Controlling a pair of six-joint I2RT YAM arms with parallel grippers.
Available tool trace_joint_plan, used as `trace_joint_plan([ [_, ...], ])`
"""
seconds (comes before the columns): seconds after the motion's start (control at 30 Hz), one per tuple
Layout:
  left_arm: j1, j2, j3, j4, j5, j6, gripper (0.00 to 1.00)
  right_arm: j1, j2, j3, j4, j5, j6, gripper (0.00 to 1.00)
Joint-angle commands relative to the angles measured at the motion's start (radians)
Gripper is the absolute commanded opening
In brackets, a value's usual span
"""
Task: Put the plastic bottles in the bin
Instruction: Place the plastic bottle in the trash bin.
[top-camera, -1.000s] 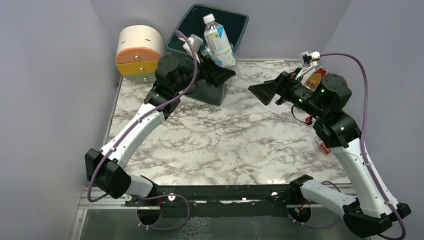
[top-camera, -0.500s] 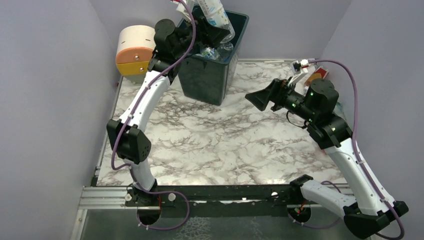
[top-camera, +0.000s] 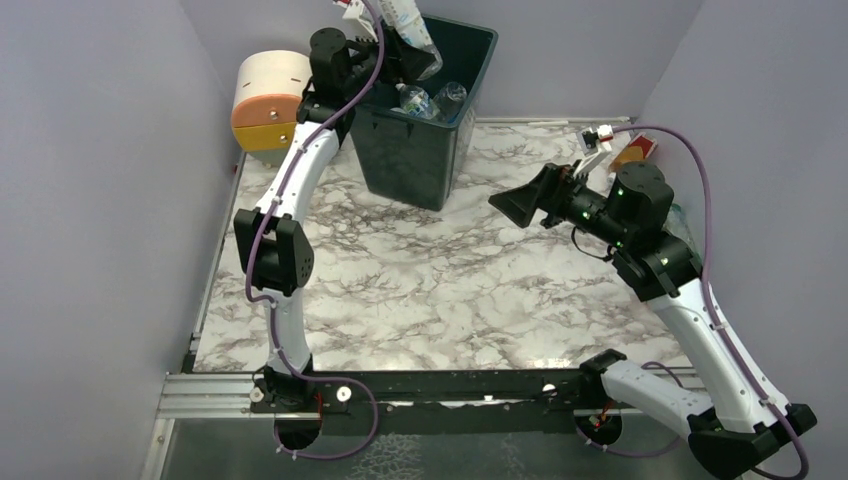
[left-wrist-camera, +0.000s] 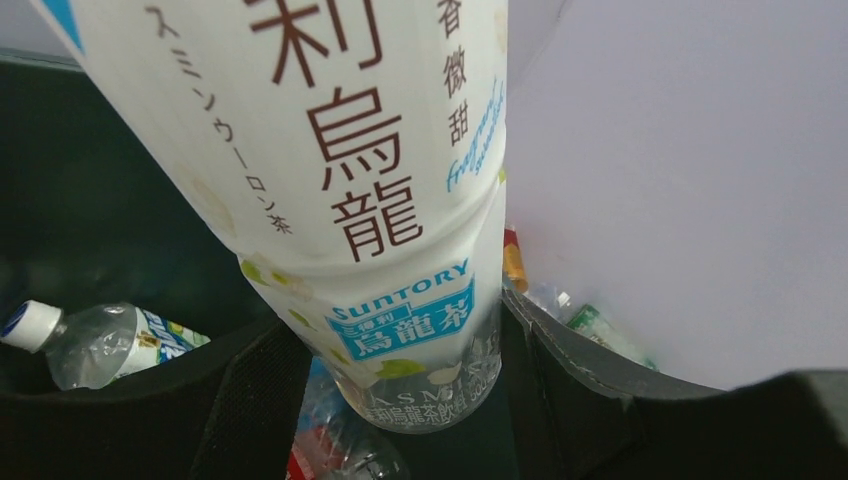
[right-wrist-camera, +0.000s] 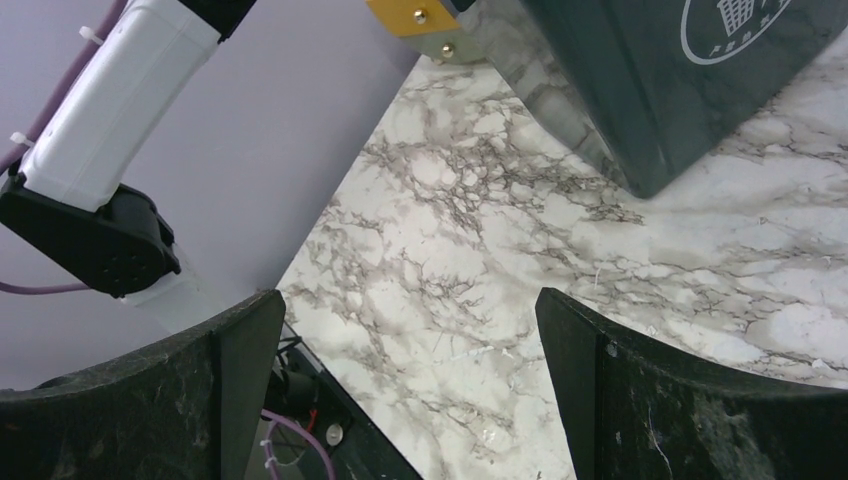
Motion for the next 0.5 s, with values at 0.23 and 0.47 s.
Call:
trace_joint_plan([
  [0.23, 0.011, -0.007, 0.078, -0.058, 0.012, 0.040, 0.86, 0.000, 0.009, -0.012, 0.020, -0.044, 0.015, 0.99],
  [0.47, 0.016, -0.014, 0.105, -0.108, 0.001, 0.077, 0.99, 0.000, 0.016, -0.005, 0.009, -0.039, 0.010, 1.00],
])
